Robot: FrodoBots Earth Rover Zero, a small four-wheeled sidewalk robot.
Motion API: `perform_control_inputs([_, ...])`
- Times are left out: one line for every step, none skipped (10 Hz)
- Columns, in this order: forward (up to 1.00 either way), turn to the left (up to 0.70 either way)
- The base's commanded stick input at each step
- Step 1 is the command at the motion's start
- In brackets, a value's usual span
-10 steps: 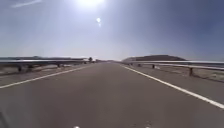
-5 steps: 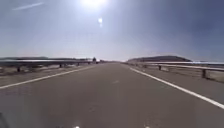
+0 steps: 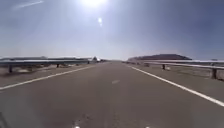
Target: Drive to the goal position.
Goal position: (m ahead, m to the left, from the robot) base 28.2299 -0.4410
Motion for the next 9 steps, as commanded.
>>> perform_control_inputs([1.00,0.00])
perform_control_inputs([1.00,0.00])
perform_control_inputs([1.00,0.00])
perform_control_inputs([1.00,0.00])
perform_control_inputs([1.00,0.00])
perform_control_inputs([1.00,0.00])
perform_control_inputs([1.00,0.00])
perform_control_inputs([1.00,0.00])
perform_control_inputs([1.00,0.00])
